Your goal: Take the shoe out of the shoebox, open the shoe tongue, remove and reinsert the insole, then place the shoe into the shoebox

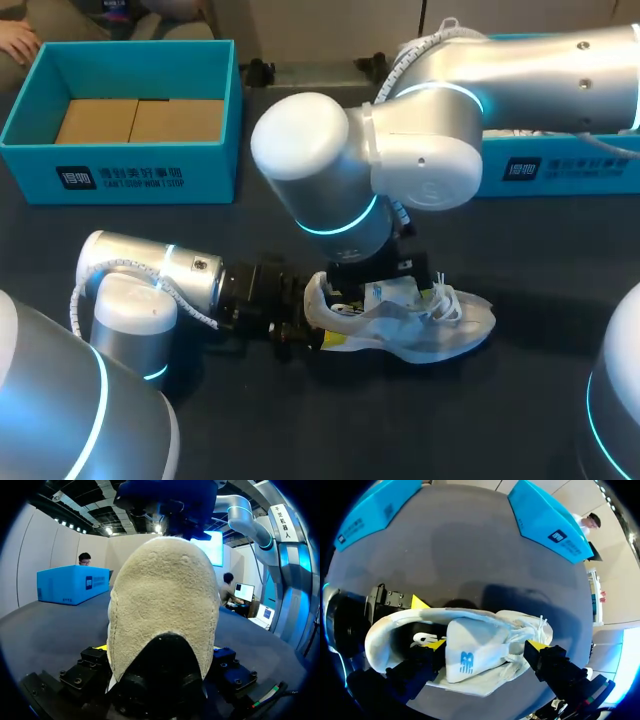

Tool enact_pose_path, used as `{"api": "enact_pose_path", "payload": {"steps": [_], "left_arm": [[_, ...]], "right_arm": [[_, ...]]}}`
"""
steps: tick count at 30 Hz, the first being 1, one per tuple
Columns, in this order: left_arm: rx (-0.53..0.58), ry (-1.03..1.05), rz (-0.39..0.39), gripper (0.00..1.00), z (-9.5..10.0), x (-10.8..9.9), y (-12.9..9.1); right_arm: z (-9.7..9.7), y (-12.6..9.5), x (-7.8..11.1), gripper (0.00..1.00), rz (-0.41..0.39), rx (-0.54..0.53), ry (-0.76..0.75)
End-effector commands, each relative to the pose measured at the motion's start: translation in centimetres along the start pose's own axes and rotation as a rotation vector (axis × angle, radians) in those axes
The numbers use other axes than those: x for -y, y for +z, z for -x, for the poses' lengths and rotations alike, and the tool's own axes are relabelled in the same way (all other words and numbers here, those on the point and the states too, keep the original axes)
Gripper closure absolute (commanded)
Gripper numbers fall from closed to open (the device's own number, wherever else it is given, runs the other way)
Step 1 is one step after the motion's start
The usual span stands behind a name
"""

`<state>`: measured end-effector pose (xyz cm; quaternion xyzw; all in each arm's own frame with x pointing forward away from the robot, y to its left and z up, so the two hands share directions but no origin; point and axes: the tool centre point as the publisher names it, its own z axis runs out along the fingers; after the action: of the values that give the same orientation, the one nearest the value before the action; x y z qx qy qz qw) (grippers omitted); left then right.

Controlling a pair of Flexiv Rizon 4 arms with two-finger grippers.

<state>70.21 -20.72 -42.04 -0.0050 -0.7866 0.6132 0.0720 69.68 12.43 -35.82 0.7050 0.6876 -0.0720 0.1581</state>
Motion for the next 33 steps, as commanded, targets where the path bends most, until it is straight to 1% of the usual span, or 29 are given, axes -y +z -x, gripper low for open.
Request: {"api": "enact_pose_path", "payload": {"steps": [1, 3, 4, 5, 6, 7, 8, 12, 15, 19, 21, 22, 24, 25, 28, 29, 33], "left_arm": [[0.001, 0.0, 0.0, 1.0, 0.0, 0.0, 0.0], [0.001, 0.0, 0.0, 1.0, 0.0, 0.0, 0.0], [0.001, 0.0, 0.0, 1.0, 0.0, 0.0, 0.0], [0.001, 0.0, 0.0, 1.0, 0.0, 0.0, 0.0], [0.001, 0.0, 0.0, 1.0, 0.0, 0.0, 0.0], [0.001, 0.0, 0.0, 1.0, 0.0, 0.0, 0.0], [0.001, 0.0, 0.0, 1.0, 0.0, 0.0, 0.0], [0.001, 0.0, 0.0, 1.0, 0.0, 0.0, 0.0], [0.001, 0.0, 0.0, 1.0, 0.0, 0.0, 0.0], [0.001, 0.0, 0.0, 1.0, 0.0, 0.0, 0.0], [0.001, 0.0, 0.0, 1.0, 0.0, 0.0, 0.0], [0.001, 0.0, 0.0, 1.0, 0.0, 0.0, 0.0], [0.001, 0.0, 0.0, 1.0, 0.0, 0.0, 0.0], [0.001, 0.0, 0.0, 1.0, 0.0, 0.0, 0.0], [0.001, 0.0, 0.0, 1.0, 0.0, 0.0, 0.0], [0.001, 0.0, 0.0, 1.0, 0.0, 0.0, 0.0], [0.001, 0.0, 0.0, 1.0, 0.0, 0.0, 0.0]], "right_arm": [[1.4, 0.1, 0.6, 0.01, 0.016, -0.046, 0.317], [1.8, -0.1, 0.6, 0.09, 0.012, -0.059, 0.331], [2.1, -0.2, 0.6, 0.21, 0.013, -0.064, 0.335], [2.2, -0.2, 0.7, 0.24, 0.013, -0.064, 0.335], [2.3, -0.3, 0.7, 0.31, 0.01, -0.07, 0.336], [2.4, -0.5, 0.7, 0.42, 0.012, -0.074, 0.335], [2.4, -0.5, 0.7, 0.48, 0.012, -0.075, 0.335], [2.7, -0.7, 0.8, 0.54, 0.004, -0.108, 0.33], [2.9, -0.9, 0.7, 0.56, -0.007, -0.14, 0.316], [3.1, -1.1, 0.8, 0.64, -0.027, -0.177, 0.304], [3.4, -1.4, 0.9, 0.75, -0.035, -0.197, 0.3], [3.6, -1.5, 1.0, 0.78, -0.038, -0.212, 0.295], [4.0, -1.7, 1.0, 0.96, -0.05, -0.23, 0.285], [4.2, -1.7, 1.0, 1.0, -0.053, -0.259, 0.272], [4.8, -1.8, 1.0, 1.0, -0.075, -0.279, 0.248], [5.3, -1.8, 0.9, 1.0, -0.083, -0.325, 0.221], [6.6, -1.6, 0.9, 1.0, -0.106, -0.412, 0.172]]}}
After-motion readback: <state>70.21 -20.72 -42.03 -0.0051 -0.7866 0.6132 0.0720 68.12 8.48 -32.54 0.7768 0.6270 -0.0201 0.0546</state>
